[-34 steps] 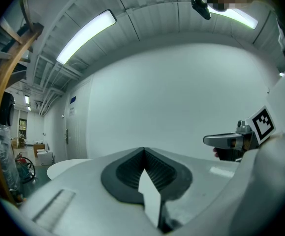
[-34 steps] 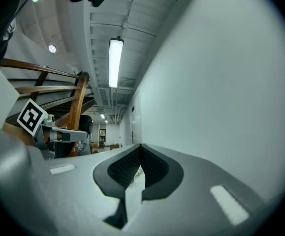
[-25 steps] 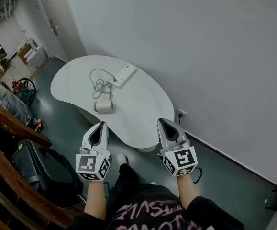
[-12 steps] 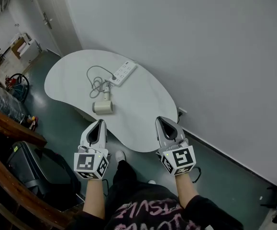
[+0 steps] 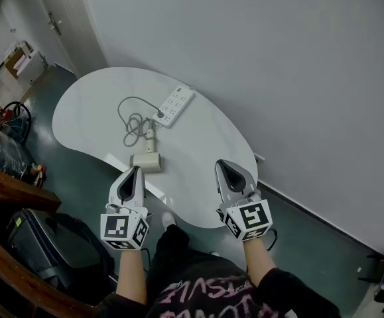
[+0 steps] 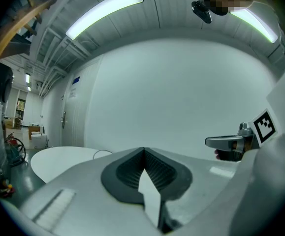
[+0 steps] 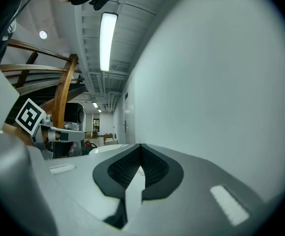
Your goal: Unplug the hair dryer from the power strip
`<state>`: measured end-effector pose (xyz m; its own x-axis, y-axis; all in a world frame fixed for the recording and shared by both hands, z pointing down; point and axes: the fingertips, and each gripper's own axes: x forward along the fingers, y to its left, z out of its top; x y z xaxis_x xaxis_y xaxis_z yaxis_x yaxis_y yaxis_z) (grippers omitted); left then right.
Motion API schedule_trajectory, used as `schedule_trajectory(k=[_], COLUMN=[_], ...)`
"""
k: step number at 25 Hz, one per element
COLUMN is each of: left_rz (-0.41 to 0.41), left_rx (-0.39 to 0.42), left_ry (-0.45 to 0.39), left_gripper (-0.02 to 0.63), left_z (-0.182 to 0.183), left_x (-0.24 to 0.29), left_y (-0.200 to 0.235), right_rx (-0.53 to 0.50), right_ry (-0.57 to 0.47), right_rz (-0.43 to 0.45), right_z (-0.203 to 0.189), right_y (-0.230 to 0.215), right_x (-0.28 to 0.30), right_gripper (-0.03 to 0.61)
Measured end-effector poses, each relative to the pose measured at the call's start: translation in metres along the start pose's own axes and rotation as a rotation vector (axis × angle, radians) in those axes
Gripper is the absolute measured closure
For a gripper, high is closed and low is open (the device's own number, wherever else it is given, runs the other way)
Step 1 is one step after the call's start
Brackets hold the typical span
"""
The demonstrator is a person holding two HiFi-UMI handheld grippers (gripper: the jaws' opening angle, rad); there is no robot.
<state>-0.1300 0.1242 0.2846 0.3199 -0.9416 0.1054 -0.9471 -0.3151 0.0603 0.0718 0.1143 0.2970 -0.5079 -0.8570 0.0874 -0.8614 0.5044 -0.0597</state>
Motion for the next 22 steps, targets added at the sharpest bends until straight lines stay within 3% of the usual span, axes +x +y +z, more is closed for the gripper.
schedule_trajectory(k=[11, 22], left_rz=[-0.069, -0.197], left_rx=[-0.034, -0.049], left_ry=[0.049, 0.1], left_gripper=[0.614, 0.614], left_z=[-0.001, -0.007], left_x=[0.079, 0.134], left_y=[0.082, 0.118], right_rx=[-0.006, -0.022], right_ry=[0.065, 0.107], right_rz=[-0.035, -0.106], right_z=[0.0, 0.011], right_y=[0.009, 0.017], right_x=[0.108, 0.163], right_gripper=[0.569, 0.568])
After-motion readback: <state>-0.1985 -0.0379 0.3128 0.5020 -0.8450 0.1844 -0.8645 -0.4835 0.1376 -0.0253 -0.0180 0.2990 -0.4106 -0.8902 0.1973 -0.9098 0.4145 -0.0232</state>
